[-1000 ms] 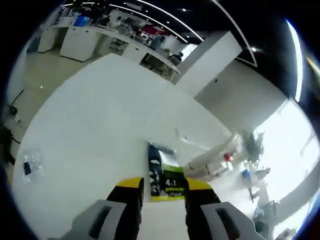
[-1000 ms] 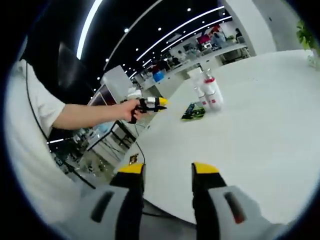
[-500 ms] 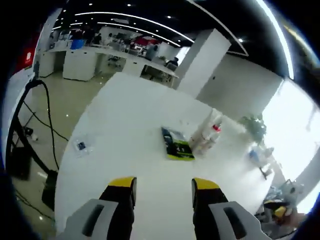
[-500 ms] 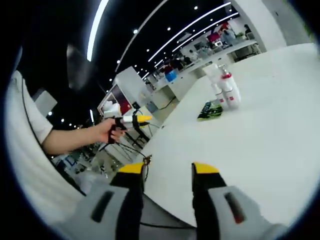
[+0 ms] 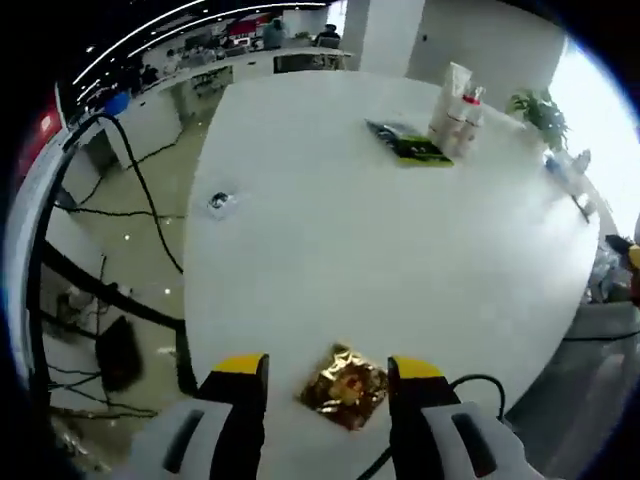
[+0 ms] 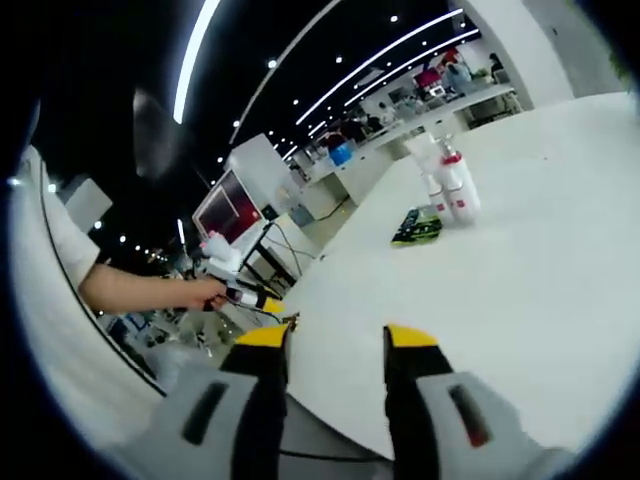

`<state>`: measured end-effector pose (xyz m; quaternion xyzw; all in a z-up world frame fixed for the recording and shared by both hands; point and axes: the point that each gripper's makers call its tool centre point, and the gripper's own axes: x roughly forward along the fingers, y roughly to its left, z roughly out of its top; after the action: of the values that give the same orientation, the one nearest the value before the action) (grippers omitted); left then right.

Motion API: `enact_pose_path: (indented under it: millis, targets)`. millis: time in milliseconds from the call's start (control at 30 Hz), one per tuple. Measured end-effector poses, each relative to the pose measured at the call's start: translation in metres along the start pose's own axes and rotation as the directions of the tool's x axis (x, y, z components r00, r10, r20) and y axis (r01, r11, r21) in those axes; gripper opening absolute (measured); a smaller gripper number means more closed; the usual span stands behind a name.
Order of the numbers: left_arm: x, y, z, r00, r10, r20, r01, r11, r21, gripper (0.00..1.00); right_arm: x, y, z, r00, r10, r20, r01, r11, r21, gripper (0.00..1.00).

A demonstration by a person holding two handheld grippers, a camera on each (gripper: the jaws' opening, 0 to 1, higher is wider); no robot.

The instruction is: Arrange the skincare products in the storage area until every visible bottle or jar stands upright without overlapping.

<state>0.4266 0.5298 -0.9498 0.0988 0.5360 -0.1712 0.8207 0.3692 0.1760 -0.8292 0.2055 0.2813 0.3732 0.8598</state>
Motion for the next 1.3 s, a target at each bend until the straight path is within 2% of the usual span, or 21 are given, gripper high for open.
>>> enact_pose_path:
  millis: [133,200,333,500,567,667,700,733,800,933,1067,1133,1300]
  targets:
    - [0.004,-0.008,-0.01,0.997,-0.047,-0.054,0.054,0.988,0.143,0.43,-0.004,-0.001,-0.002,1.0,-0.012,-0.002,0.012,1.0,0.001,0.38]
    - [0.007,-0.009,-0.013,0.996,-0.05,-0.068,0.063,0.979,0.196,0.45,-0.006,-0.001,-0.003,1.0,-0.016,-0.003,0.016,1.0,0.001,0.38]
    - [0.012,-0.015,-0.018,0.993,-0.069,-0.093,0.09,0.966,0.242,0.52,-0.01,-0.001,-0.004,1.0,-0.023,-0.009,0.023,1.0,-0.002,0.37]
    - [0.02,-0.016,-0.025,0.987,-0.059,-0.15,0.103,0.945,0.309,0.54,-0.015,-0.003,-0.004,0.999,-0.033,-0.011,0.033,0.999,-0.001,0.37]
    - [0.02,-0.022,-0.027,0.985,-0.074,-0.157,0.122,0.937,0.326,0.53,-0.016,-0.003,-0.005,0.999,-0.035,-0.012,0.035,0.999,0.008,0.37]
    - [0.024,-0.023,-0.035,0.979,-0.066,-0.194,0.139,0.909,0.393,0.53,-0.017,-0.002,-0.003,0.999,-0.034,-0.009,0.034,0.999,0.01,0.36]
    - [0.024,-0.022,-0.037,0.978,-0.061,-0.201,0.14,0.905,0.402,0.53,-0.018,-0.002,-0.002,0.999,-0.034,-0.008,0.034,0.999,0.009,0.36]
    - [0.025,-0.025,-0.032,0.98,-0.09,-0.177,0.154,0.907,0.392,0.52,-0.018,-0.002,-0.002,0.999,-0.033,-0.008,0.033,0.999,0.008,0.36]
    - [0.024,-0.022,-0.033,0.979,-0.071,-0.192,0.14,0.918,0.371,0.54,-0.018,-0.002,-0.002,0.999,-0.034,-0.011,0.034,0.999,0.008,0.36]
    - [0.024,-0.026,-0.034,0.978,-0.093,-0.188,0.162,0.907,0.389,0.5,-0.017,-0.003,-0.002,0.999,-0.034,-0.01,0.035,0.999,0.018,0.36]
    - [0.024,-0.025,-0.034,0.98,-0.102,-0.173,0.162,0.908,0.386,0.49,-0.013,0.0,-0.001,1.0,-0.027,-0.012,0.027,1.0,0.016,0.35]
    - [0.023,-0.025,-0.034,0.98,-0.103,-0.17,0.163,0.908,0.387,0.42,-0.012,0.002,-0.002,1.0,-0.023,-0.019,0.024,1.0,0.01,0.35]
    - [0.022,-0.026,-0.035,0.983,-0.094,-0.159,0.146,0.921,0.362,0.42,-0.01,0.003,-0.004,1.0,-0.017,-0.021,0.017,1.0,0.011,0.35]
